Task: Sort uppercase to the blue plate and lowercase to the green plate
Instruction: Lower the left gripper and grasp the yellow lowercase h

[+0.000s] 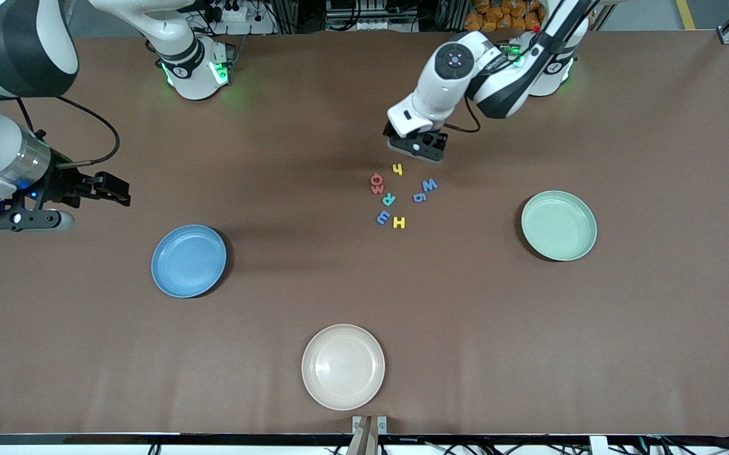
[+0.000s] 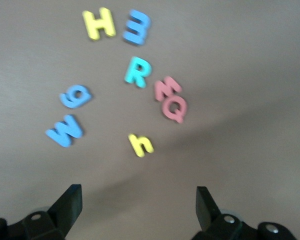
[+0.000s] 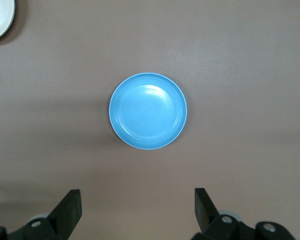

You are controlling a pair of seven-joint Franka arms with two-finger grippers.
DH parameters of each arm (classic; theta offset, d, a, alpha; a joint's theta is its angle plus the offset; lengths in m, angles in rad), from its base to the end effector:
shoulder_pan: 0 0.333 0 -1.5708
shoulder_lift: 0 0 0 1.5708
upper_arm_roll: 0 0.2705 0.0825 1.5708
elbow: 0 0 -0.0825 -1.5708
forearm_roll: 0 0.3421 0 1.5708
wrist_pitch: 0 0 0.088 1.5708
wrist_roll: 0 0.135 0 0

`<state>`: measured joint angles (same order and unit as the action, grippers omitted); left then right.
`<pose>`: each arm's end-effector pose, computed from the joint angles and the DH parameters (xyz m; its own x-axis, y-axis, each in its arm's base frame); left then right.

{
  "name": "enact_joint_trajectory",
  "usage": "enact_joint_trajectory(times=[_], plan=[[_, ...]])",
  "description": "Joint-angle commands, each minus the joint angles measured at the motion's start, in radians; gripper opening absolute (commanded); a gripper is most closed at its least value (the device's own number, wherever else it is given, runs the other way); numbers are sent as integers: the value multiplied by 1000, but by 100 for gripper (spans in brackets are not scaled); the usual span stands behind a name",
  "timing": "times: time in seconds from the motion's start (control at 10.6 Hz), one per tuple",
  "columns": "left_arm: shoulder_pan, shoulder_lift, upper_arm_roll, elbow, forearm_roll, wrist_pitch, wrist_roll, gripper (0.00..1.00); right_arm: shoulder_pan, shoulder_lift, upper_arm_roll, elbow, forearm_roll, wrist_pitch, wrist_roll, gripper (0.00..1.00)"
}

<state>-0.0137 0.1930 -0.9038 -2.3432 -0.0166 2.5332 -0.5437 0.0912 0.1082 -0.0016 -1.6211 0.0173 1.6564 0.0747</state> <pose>0.2915 -0.3946 0.2494 0.9396 -0.3412 -0.0262 -0.3320 -0.9274 0.1723 0.5376 0.0505 0.4794 0.9972 0.0132 -0.0739 0.0124 -0.9999 -0.0114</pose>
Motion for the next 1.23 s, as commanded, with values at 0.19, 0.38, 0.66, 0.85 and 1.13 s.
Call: enact_joint_trajectory(times=[0.19,0.38,0.66,0.85,1.13], plan=[[-87,72,95,25,43,6,21,100,-5,-5,2,-3,3,3,13,100],[-214,117,250,57,43,6,18,100,-4,-4,-3,1,1,5,11,100],[-461,151,483,102,18,6,-16,88,-4,5,-5,3,-2,17,11,100],[-537,160,517,131,-13,7,-149,78,-4,4,-14,4,1,17,11,100],[-554,181,520,131,-14,24,-205,63,-4,4,-14,3,0,16,11,100]])
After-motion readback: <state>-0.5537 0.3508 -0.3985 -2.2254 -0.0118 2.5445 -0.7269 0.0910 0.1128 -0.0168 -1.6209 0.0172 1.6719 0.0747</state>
